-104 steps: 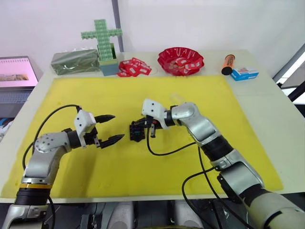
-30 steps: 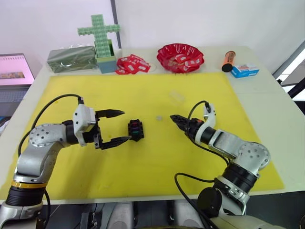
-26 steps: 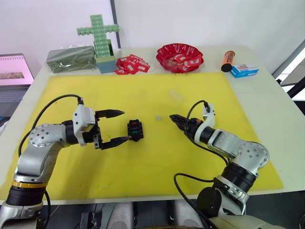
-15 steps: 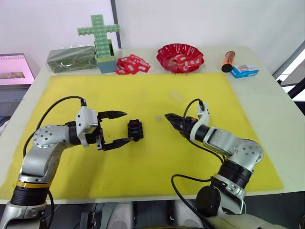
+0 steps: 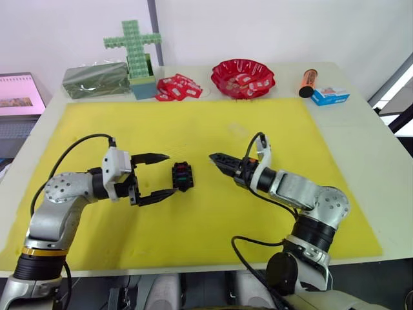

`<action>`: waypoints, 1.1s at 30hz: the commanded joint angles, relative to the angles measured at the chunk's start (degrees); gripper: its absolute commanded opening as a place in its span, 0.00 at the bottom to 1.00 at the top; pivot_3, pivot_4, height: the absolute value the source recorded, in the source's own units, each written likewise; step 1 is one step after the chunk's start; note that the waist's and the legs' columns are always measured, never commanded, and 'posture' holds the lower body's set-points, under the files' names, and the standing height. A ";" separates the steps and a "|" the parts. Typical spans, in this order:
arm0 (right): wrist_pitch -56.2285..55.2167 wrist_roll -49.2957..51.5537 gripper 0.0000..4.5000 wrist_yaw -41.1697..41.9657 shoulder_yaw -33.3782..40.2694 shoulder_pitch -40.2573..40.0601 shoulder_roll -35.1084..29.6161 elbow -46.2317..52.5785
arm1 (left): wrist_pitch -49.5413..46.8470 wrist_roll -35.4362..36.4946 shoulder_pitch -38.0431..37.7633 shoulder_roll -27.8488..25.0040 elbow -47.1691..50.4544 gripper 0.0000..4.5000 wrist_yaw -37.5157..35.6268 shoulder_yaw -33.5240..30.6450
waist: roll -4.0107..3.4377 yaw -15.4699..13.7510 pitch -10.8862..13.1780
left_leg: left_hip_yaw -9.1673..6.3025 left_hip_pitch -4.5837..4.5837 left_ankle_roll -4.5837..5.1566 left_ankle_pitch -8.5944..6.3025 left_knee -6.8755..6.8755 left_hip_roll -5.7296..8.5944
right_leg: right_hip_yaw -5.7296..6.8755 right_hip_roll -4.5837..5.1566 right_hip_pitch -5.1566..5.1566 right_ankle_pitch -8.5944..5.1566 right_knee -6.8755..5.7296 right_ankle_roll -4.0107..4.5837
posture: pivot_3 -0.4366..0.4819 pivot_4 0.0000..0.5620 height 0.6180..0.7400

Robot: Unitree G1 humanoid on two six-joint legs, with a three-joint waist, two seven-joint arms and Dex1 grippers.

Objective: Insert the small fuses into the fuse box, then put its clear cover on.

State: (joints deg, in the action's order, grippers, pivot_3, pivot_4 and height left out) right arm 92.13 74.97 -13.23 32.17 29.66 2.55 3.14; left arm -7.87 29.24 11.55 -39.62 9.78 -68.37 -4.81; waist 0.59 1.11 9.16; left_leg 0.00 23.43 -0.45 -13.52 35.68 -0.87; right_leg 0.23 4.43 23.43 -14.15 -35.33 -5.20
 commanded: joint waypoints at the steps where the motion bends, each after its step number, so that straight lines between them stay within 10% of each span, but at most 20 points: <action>1: 0.37 6.48 0.66 3.21 -5.45 -0.67 -7.27 -0.11 | 0.93 0.60 0.29 -1.23 1.12 1.00 -1.14 -1.12 | 0.00 -0.11 0.01 | 0.01 0.00 0.00 0.00 0.03 -0.01 | 0.00 0.02 0.00 -0.01 0.00 0.02 | 0.48 0.27 1.00; 9: -7.02 24.75 0.66 -2.05 -14.88 -7.72 -20.32 2.73 | 1.16 0.54 0.40 -1.68 0.43 1.00 -2.31 -1.49 | 0.05 0.01 0.00 | 0.01 0.02 0.01 -0.01 0.13 -0.03 | 0.00 -0.01 -0.10 -0.08 0.08 0.13 | 0.48 0.27 1.00; 33: -49.41 25.42 0.66 -24.67 -27.96 -16.96 -10.44 14.86 | -0.10 0.65 -0.96 -0.86 4.45 1.00 1.80 -1.00 | 0.08 -0.24 -0.01 | -0.09 0.03 0.03 -0.02 0.20 -0.13 | -0.06 0.01 -0.10 -0.14 0.09 0.17 | 0.48 0.27 1.00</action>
State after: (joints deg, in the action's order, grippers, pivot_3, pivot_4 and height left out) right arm 43.99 100.38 -37.94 4.64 12.20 -8.66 15.74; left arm -8.13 29.26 9.80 -40.42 12.38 -66.93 -5.32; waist 0.67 0.87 9.15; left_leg -0.09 23.45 -0.43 -13.54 35.89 -1.00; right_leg 0.18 4.44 23.33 -14.29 -35.24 -5.03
